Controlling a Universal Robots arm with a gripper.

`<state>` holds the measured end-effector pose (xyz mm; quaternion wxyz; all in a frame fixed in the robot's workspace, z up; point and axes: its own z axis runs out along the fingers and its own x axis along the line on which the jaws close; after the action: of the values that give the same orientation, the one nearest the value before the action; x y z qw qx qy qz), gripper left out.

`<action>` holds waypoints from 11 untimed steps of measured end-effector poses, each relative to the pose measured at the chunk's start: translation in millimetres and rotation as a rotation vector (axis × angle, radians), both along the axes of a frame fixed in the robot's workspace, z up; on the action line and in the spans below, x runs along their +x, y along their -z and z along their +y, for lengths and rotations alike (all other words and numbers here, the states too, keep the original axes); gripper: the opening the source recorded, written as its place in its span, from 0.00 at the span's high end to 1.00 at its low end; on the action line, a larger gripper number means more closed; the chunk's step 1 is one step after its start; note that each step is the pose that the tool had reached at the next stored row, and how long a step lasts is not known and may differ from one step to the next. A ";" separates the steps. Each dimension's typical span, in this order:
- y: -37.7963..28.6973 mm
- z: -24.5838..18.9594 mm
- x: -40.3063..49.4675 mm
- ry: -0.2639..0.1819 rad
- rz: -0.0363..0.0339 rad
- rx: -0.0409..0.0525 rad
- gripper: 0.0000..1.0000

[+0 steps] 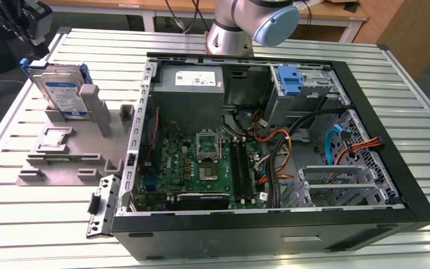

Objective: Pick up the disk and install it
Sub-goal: 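Pick up the disk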

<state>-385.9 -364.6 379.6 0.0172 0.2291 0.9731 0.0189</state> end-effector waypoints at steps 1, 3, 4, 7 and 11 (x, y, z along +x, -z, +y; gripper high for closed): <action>0.0 0.0 -0.3 0.000 0.0001 -0.0001 0.90; 0.1 0.1 -1.4 -0.002 0.0000 -0.0001 0.90; 0.1 0.1 -1.6 -0.002 0.0000 0.0004 0.90; 0.6 0.2 -3.1 0.003 0.0000 0.0009 0.90; 1.4 0.2 -3.3 0.066 0.0000 0.0008 0.90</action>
<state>-389.2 -364.4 378.2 0.0177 0.2612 0.9649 0.0187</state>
